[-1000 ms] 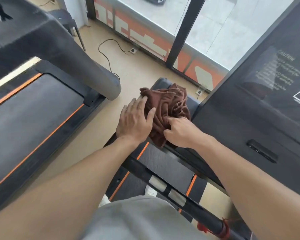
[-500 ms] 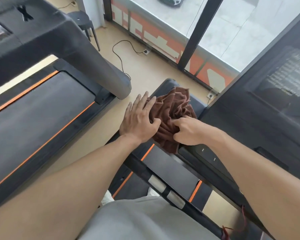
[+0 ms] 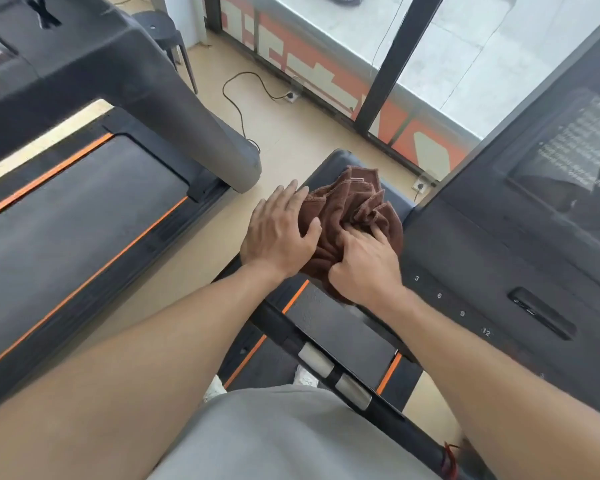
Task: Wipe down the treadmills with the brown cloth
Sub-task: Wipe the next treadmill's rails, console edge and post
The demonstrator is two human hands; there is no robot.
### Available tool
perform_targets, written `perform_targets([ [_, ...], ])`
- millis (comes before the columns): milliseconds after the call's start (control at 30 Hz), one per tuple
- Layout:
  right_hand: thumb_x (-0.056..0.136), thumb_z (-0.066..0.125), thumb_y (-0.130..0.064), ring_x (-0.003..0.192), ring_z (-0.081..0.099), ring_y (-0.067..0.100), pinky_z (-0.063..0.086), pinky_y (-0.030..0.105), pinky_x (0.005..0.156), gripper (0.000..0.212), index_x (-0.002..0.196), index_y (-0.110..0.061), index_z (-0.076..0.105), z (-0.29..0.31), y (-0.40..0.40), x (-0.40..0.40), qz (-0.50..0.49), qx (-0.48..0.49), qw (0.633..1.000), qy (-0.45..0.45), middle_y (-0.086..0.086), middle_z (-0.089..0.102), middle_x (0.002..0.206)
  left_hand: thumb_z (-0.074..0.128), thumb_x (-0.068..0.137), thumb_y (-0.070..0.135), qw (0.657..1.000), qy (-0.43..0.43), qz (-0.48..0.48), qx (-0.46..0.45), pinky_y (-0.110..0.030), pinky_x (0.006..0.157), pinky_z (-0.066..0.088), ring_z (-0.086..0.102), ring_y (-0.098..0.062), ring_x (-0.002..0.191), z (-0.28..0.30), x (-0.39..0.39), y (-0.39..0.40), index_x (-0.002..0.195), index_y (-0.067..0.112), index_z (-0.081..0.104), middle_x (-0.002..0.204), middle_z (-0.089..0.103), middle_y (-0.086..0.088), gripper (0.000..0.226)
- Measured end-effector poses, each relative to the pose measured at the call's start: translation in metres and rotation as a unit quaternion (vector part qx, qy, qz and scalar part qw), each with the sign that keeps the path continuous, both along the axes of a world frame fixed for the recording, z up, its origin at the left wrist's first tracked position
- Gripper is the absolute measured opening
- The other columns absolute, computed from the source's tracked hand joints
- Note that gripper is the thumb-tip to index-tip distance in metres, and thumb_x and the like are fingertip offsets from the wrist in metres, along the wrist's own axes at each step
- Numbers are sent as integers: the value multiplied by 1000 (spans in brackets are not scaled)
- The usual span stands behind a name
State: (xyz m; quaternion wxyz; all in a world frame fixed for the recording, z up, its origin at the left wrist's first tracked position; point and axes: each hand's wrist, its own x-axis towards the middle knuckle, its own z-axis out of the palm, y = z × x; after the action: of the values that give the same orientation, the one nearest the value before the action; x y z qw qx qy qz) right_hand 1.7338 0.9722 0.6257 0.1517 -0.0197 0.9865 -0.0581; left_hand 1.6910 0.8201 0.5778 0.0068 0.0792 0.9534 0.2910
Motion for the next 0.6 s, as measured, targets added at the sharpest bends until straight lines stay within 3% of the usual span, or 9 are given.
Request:
perform_targets([
  [67,76,39,-30,132,53,25,22,42,122,67,139,-13,54,-9,-20,23,-54,-46,995,68,5,65,132,34,96,48,1000,-2,3,3,-38,125,13,21,-17,155,-1,0,0,158,23,32,167,26,2,67],
  [133,88,33,-37,146,38,34,17,56,124,72,151,-5,41,-21,-41,38,-63,-40,994,75,15,47,153,33,100,43,1000,4,12,12,-39,126,15,22,-17,154,-2,-1,-1,159,22,29,167,26,1,63],
  [233,97,23,-46,152,25,38,17,66,119,70,154,-9,39,-33,-51,29,-59,-3,995,76,11,36,162,33,106,31,995,4,58,84,-39,124,22,27,-16,152,0,0,-3,158,21,31,165,30,0,53],
  [400,103,22,-45,158,5,28,1,58,125,62,161,-23,26,-34,-11,-32,-86,10,992,87,-5,21,169,25,100,36,991,32,67,113,-36,122,26,33,-16,149,1,3,-5,155,17,39,161,38,-3,59],
  [500,108,22,-42,157,-2,29,1,54,125,59,162,-18,19,-26,29,-75,-130,24,989,59,-3,12,171,21,98,41,992,27,63,104,-36,122,26,34,-17,148,-1,2,-5,153,16,42,161,39,-2,64],
  [600,108,20,-44,157,1,30,3,55,125,61,161,-13,19,-11,42,-110,-204,-21,979,0,1,14,171,23,98,39,991,20,74,113,-35,122,26,35,-17,148,-1,0,-4,151,17,44,160,40,-2,61],
])
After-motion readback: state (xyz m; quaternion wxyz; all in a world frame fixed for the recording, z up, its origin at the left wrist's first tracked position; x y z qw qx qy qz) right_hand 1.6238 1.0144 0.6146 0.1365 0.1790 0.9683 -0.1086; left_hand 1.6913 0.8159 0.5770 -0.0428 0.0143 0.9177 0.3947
